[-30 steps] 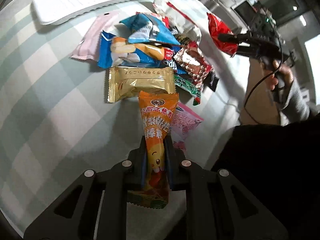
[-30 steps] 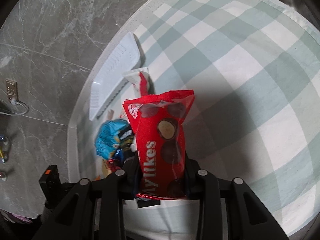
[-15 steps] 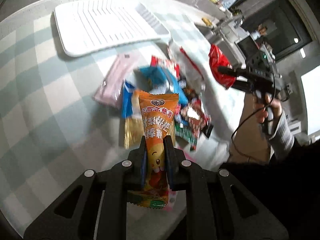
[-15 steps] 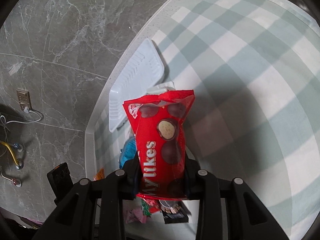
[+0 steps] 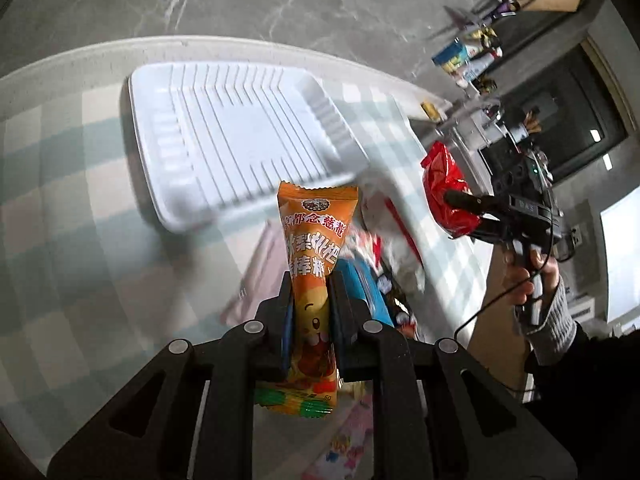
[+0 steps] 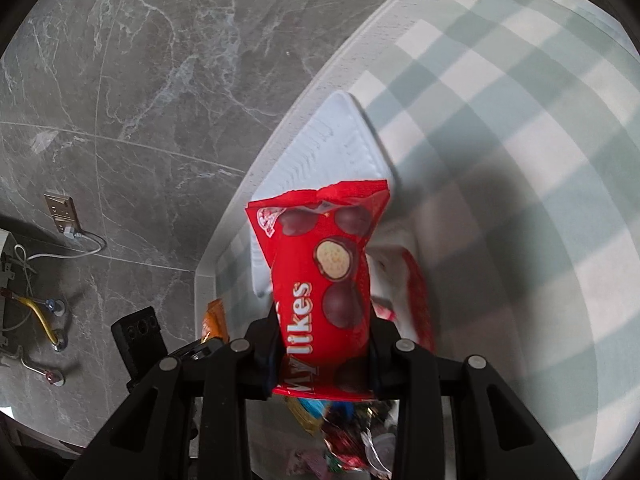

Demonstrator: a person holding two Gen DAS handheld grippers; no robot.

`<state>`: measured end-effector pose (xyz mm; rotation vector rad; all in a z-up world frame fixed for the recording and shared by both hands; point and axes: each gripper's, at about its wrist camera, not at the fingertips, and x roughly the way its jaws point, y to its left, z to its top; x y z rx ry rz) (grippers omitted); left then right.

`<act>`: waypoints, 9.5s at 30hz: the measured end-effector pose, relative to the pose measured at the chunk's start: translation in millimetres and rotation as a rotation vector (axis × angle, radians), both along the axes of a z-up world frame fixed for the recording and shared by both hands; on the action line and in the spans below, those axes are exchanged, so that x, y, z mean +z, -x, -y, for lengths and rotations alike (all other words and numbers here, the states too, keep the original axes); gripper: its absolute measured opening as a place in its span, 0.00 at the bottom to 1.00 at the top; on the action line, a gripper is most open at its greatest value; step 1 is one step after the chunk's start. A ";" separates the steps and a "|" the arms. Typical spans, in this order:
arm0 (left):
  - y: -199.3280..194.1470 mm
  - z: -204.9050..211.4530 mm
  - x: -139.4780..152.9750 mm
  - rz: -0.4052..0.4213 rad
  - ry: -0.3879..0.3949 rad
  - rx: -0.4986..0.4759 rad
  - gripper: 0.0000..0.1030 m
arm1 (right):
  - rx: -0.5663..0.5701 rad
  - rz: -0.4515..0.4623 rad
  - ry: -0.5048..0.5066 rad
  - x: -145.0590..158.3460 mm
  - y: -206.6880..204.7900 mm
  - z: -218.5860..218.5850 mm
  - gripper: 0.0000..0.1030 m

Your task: Organize snacks

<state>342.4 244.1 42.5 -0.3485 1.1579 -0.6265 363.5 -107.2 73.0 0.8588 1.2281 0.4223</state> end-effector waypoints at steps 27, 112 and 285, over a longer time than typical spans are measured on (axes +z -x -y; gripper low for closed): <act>-138.6 -8.2 -50.6 -0.022 -0.038 0.200 0.14 | 0.057 -0.053 -0.010 -46.0 -126.9 -42.5 0.35; -13.6 98.9 -80.3 0.121 -0.476 -0.183 0.47 | 0.262 0.004 0.616 -43.1 24.4 -70.6 0.57; -43.2 15.7 -88.7 -0.179 0.422 0.174 0.21 | 0.015 -0.063 -0.357 -53.1 -10.5 -35.5 0.14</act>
